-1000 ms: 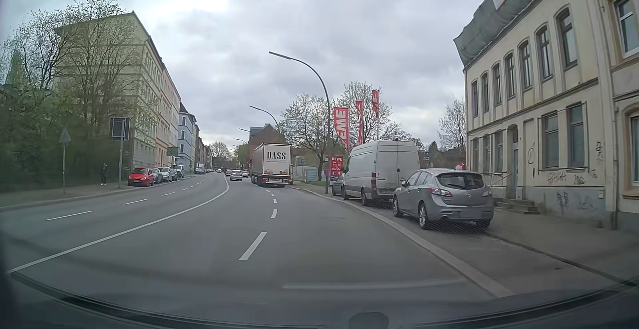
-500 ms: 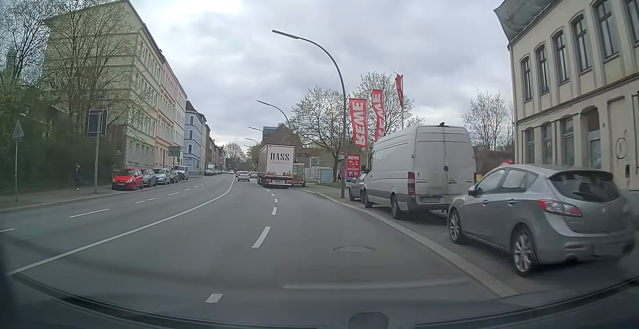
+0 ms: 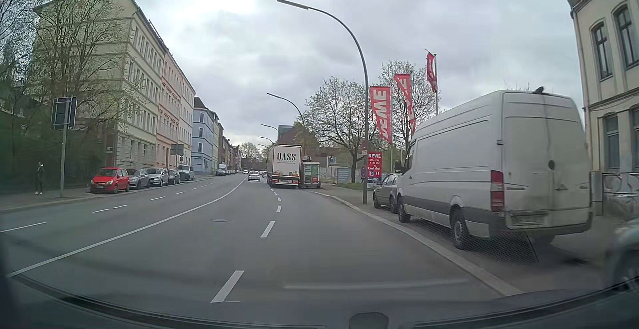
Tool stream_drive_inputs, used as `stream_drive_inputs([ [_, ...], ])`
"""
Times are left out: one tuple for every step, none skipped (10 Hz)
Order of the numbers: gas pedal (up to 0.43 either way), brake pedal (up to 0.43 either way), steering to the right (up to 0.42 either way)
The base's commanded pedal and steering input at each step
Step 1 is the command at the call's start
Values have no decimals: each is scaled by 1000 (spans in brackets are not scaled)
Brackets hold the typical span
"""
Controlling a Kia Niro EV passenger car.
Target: Follow the waypoints while adhering to traffic rules and regulations
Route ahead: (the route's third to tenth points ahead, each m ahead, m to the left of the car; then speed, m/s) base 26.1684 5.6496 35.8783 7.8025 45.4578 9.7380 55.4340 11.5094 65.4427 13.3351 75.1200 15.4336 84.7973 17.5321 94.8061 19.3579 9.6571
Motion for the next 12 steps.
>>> stream_drive_inputs([
  [150, 0, -45],
  [150, 0, -44],
  [150, 6, -42],
  [150, 0, -40],
  [150, 0, -36],
  [150, 0, -34],
  [150, 0, -34],
  [157, 0, -34],
  [157, 0, -34],
  [157, 0, -34],
  [157, 6, -33],
  [157, 0, -33],
])
